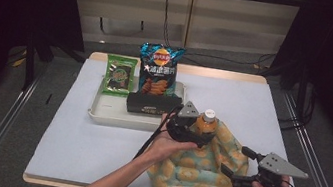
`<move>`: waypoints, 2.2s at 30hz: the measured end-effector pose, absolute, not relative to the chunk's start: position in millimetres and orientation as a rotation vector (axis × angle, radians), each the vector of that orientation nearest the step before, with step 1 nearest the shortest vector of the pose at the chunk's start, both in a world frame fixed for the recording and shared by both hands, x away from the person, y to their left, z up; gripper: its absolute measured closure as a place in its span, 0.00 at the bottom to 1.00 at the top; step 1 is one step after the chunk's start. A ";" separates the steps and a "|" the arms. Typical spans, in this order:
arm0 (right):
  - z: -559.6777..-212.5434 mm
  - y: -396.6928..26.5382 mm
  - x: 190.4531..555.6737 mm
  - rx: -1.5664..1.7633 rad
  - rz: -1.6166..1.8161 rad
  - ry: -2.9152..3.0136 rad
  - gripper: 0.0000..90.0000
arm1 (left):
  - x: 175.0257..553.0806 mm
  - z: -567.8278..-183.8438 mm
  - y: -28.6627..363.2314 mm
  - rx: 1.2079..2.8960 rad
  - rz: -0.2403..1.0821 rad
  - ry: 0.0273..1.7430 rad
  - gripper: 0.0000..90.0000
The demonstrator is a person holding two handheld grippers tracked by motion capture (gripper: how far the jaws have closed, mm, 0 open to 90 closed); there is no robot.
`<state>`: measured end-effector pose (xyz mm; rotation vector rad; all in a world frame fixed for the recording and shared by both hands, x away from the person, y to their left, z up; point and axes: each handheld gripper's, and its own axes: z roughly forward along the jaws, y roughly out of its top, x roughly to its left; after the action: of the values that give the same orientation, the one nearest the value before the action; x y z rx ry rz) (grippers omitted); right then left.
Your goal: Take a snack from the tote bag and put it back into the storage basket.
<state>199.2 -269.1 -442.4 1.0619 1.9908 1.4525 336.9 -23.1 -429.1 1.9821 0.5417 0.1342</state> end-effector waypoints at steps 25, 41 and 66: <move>-443.3 -268.2 200.1 1.076 1.440 1.990 0.06 | 341.8 -436.3 -36.6 2.020 0.170 0.547 0.35; -443.0 -268.1 199.2 1.077 1.443 1.986 0.06 | 340.9 -434.4 -25.2 2.029 0.110 0.512 0.35; -443.0 -268.5 199.9 1.071 1.443 1.989 0.06 | 332.2 -416.2 -18.5 1.993 0.046 0.416 0.35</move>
<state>199.9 -268.5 -443.0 1.0710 1.9890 1.4432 332.2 -18.5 -416.2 1.9931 0.4161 0.0461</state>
